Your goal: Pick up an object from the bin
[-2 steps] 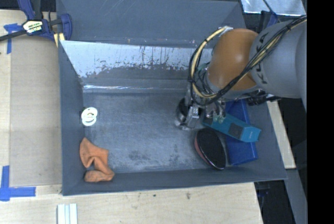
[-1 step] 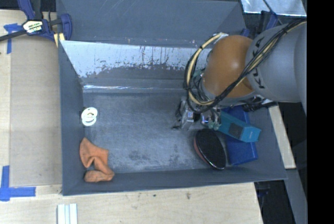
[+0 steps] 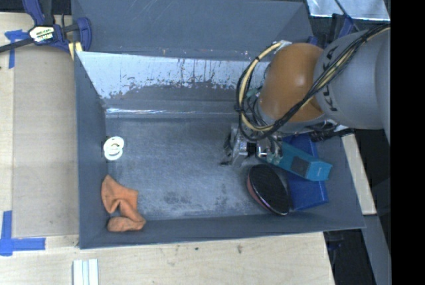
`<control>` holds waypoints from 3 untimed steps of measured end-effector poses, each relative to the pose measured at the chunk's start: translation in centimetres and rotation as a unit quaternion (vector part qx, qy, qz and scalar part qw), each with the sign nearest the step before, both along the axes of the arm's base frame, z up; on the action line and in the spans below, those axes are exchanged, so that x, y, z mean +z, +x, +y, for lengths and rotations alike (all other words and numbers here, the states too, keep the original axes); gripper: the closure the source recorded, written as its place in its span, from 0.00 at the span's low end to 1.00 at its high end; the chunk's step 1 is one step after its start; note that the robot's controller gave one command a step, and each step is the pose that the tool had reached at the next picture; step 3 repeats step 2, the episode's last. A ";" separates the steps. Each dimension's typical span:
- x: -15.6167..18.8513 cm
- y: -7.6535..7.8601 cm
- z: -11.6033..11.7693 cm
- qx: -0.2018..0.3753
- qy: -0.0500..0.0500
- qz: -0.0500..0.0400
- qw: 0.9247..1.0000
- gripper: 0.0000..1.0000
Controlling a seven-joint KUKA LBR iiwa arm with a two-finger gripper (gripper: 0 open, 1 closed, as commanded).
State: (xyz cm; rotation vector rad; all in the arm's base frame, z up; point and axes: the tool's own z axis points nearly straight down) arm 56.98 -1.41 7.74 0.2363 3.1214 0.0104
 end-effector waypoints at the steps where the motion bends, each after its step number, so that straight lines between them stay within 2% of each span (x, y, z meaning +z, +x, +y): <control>1: 1.3 -0.5 1.0 0.003 -0.003 0.004 1.000 1.00; 2: 1.5 0.7 1.5 0.010 -0.003 0.001 1.000 1.00; 3: 1.5 0.7 1.5 0.010 -0.003 0.001 1.000 1.00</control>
Offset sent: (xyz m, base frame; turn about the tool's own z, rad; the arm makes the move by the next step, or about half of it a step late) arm 0.0184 0.0126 -0.0074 -0.0337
